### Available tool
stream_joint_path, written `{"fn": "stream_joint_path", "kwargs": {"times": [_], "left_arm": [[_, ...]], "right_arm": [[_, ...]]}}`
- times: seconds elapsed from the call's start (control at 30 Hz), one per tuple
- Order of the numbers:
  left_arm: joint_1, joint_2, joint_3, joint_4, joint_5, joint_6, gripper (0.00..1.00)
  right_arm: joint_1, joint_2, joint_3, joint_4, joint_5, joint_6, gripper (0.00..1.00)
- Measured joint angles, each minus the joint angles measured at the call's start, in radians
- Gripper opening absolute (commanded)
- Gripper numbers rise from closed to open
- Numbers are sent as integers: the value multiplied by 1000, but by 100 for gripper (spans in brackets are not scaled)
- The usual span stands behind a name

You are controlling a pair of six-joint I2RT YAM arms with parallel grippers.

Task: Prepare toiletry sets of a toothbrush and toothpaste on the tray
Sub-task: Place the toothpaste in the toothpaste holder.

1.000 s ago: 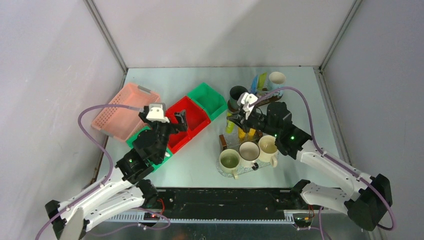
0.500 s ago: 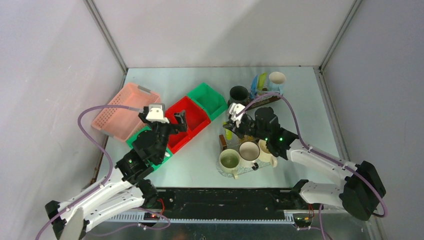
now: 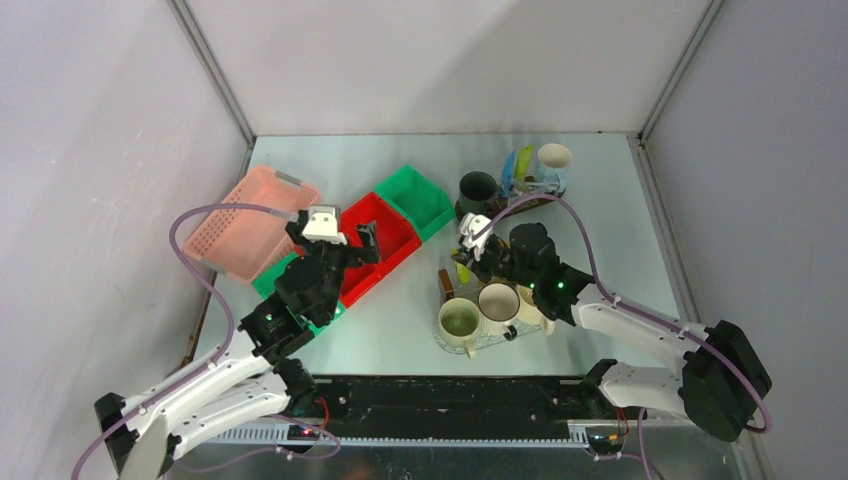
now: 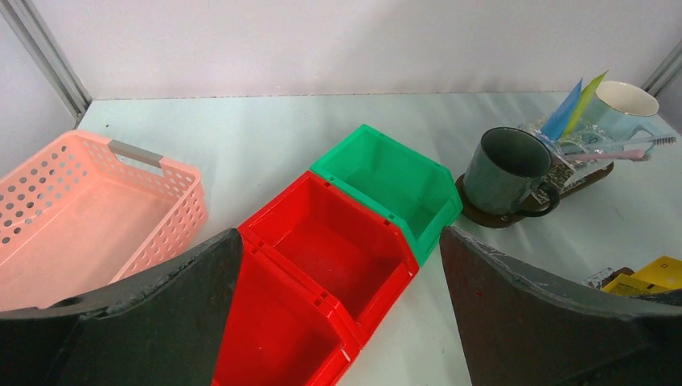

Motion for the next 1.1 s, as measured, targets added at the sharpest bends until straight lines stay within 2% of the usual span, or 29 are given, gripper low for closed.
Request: {"fn": "stream_joint_path", "kwargs": {"times": [0.5,0.57,0.9,1.1], "left_arm": [[2,33,0,8,10,-2,100],[2,34,0,8,11,-3,100],[2,34,0,6,26,-26,100],[2,32,0,6,25,-28,100]], "right_arm": [[0,43,-81,122,7,26,0],[0,54,-88,135,7,35,2],[0,59,-103,158,7,60,25],[0,-24,-103,157,13,63,42]]}}
